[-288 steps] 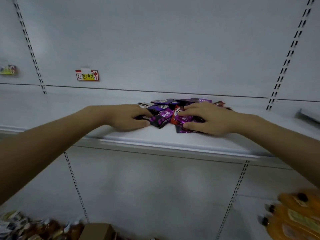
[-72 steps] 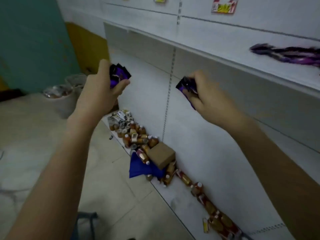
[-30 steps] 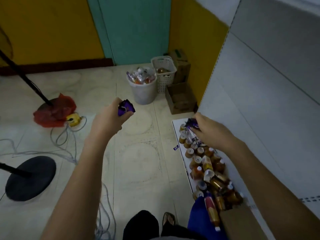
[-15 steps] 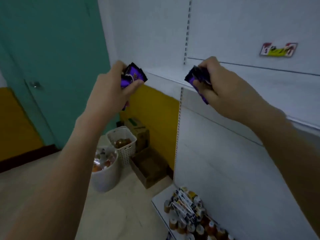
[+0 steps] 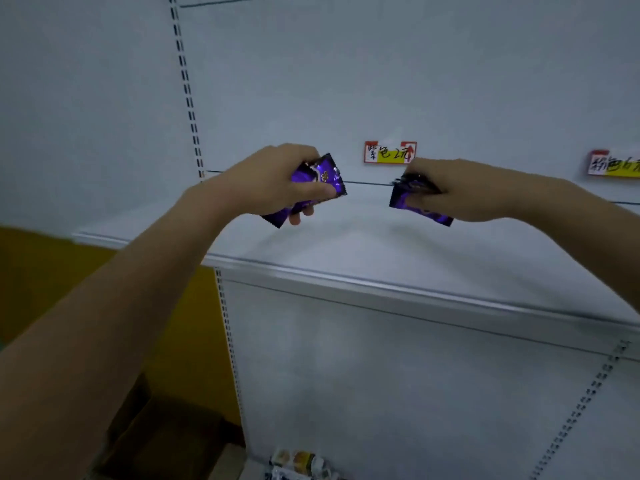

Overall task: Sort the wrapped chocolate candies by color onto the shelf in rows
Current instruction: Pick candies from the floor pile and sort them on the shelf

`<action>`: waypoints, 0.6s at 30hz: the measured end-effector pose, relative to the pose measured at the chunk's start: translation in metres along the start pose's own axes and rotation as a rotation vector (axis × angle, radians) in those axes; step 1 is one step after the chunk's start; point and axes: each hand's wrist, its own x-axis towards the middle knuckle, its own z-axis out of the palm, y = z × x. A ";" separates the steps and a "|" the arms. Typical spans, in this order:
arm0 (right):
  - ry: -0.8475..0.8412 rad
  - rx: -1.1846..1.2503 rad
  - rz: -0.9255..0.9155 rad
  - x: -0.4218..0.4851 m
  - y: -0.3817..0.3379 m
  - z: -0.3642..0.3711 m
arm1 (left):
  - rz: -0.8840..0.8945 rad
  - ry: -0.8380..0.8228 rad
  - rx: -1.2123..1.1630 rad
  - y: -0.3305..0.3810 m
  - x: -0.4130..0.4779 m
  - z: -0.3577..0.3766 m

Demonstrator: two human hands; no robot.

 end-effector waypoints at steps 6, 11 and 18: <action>-0.057 0.027 0.097 0.039 0.041 0.013 | -0.040 -0.236 -0.169 -0.007 0.087 0.031; -0.109 0.180 0.121 0.075 0.061 0.038 | -0.021 -0.375 -0.193 -0.022 0.126 0.047; -0.071 0.584 0.235 0.088 0.075 0.065 | -0.017 -0.577 -0.195 -0.051 0.151 0.076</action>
